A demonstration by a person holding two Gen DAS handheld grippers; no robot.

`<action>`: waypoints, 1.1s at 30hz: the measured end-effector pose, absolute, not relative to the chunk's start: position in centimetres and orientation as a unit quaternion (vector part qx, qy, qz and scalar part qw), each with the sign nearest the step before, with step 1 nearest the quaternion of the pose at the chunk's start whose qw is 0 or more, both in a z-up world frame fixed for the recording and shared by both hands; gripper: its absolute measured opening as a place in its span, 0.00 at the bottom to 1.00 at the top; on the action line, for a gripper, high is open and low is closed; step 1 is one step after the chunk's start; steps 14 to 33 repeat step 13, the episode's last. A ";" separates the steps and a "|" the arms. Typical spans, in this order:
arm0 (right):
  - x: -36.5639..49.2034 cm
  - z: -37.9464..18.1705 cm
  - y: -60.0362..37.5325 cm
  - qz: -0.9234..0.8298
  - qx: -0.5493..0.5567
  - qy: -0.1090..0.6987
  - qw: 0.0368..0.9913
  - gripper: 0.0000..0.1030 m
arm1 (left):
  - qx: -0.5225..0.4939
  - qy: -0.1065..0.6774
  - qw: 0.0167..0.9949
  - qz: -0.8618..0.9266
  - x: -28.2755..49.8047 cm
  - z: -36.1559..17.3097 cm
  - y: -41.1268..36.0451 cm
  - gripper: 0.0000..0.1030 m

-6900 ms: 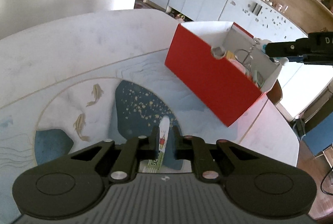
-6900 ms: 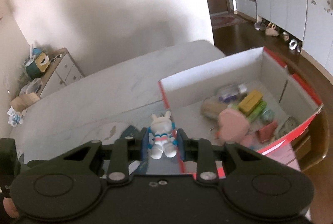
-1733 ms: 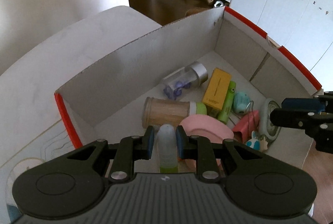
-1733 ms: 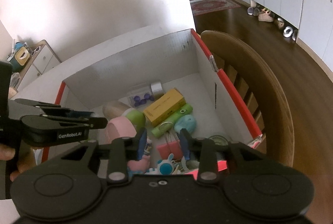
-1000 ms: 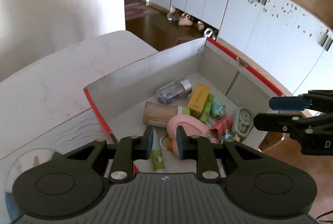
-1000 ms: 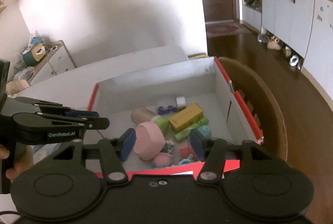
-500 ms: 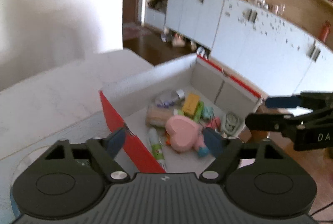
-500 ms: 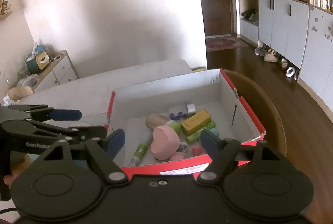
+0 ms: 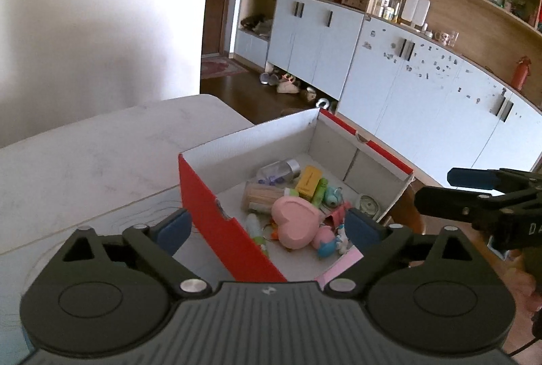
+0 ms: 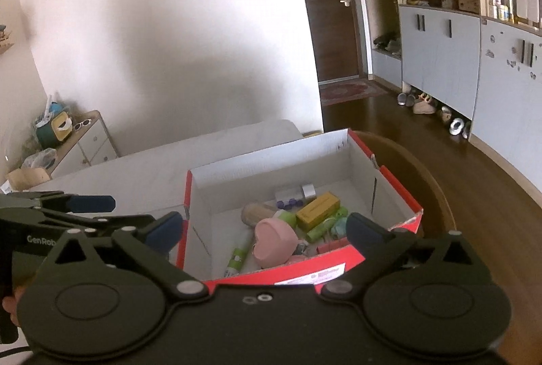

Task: Organize rigid objects
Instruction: 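Withdraw both tools up and away from the red box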

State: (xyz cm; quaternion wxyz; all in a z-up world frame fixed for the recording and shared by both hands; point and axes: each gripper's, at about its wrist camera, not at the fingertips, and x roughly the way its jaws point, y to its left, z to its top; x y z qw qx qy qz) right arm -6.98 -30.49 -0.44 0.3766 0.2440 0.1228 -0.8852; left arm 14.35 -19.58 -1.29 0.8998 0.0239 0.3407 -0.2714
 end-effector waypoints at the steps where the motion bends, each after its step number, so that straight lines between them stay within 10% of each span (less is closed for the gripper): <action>1: -6.9 -0.5 -30.4 -0.887 0.245 0.121 0.373 1.00 | 0.023 0.342 0.900 -0.270 14.3 -1.3 -19.6 0.95; 33: -5.2 -1.5 -30.1 -0.891 0.256 0.098 0.363 1.00 | 0.029 0.344 0.898 -0.272 13.0 -1.6 -17.8 0.95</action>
